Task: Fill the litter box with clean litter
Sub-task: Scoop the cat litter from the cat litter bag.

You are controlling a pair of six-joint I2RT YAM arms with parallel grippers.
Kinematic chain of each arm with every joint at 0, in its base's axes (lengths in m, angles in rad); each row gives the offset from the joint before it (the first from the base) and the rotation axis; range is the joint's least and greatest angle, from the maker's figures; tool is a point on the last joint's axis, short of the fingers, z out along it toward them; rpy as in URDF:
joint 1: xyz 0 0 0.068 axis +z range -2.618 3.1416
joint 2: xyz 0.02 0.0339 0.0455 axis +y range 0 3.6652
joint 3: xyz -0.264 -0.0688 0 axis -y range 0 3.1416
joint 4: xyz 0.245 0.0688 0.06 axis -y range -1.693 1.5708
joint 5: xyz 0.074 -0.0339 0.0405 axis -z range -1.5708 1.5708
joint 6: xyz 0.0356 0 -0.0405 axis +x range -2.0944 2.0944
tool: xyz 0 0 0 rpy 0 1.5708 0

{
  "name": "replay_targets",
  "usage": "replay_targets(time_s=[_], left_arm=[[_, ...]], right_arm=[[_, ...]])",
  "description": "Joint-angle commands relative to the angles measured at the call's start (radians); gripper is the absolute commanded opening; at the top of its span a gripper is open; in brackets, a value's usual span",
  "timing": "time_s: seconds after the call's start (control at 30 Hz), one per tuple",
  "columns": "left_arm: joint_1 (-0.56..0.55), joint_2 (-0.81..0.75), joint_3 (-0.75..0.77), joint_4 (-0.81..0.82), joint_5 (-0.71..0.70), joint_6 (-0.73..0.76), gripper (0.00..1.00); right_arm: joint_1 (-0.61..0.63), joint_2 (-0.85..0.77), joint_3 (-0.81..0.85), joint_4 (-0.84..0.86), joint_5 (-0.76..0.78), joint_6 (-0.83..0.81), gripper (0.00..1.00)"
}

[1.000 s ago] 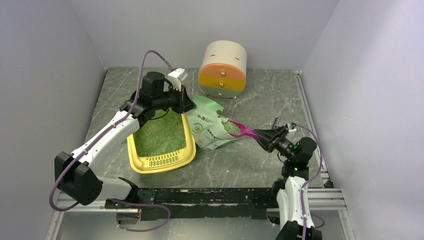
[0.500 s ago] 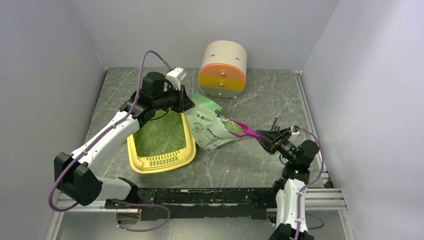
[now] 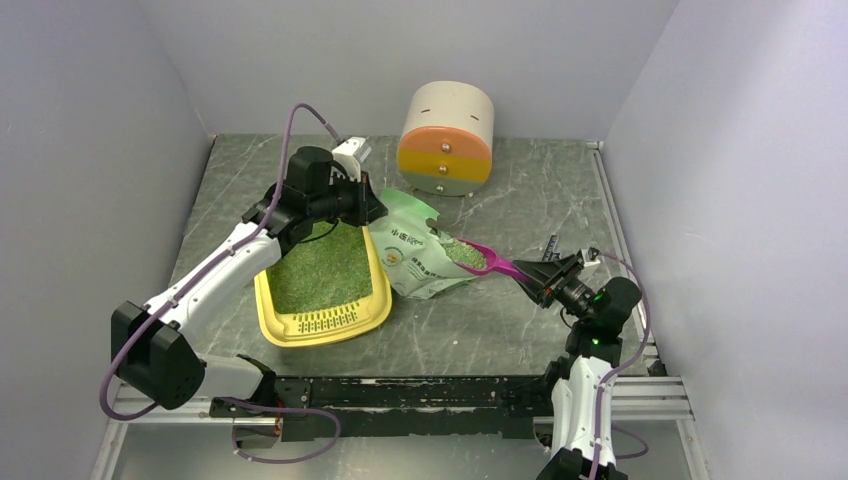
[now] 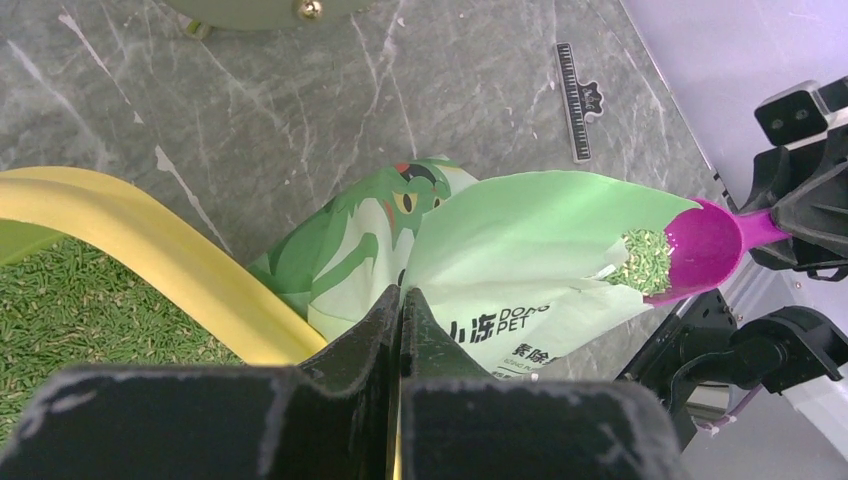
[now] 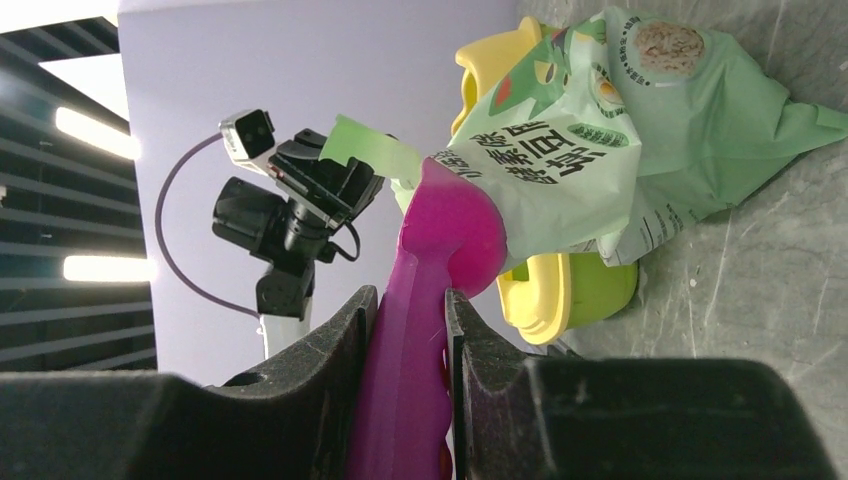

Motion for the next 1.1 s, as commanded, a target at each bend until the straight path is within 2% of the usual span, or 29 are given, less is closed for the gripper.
replay_targets(time_s=[0.0, 0.1, 0.27, 0.4, 0.8, 0.97, 1.07], left_arm=[[0.004, 0.008, 0.018, -0.012, -0.056, -0.014, 0.05], [0.004, -0.001, 0.008, -0.01, -0.069, -0.018, 0.05], [0.004, -0.007, 0.004, -0.03, -0.11, -0.023, 0.05], [0.005, -0.006, 0.005, -0.037, -0.136, -0.025, 0.05], [0.006, 0.006, -0.004, -0.041, -0.168, -0.048, 0.05], [0.021, 0.04, 0.047, -0.084, -0.166, -0.064, 0.05], [0.022, 0.044, 0.051, -0.092, -0.184, -0.062, 0.05]], right_arm=[[-0.01, -0.008, 0.025, -0.019, -0.036, -0.033, 0.0], [-0.011, -0.004, 0.034, -0.039, -0.03, -0.052, 0.0], [-0.014, 0.004, 0.088, -0.197, 0.0, -0.168, 0.0], [-0.016, 0.009, 0.125, -0.25, 0.01, -0.207, 0.0], [-0.018, -0.007, 0.129, -0.229, -0.001, -0.166, 0.0], [-0.019, -0.002, 0.146, -0.259, 0.002, -0.202, 0.0], [-0.019, -0.003, 0.139, -0.226, 0.001, -0.169, 0.0]])
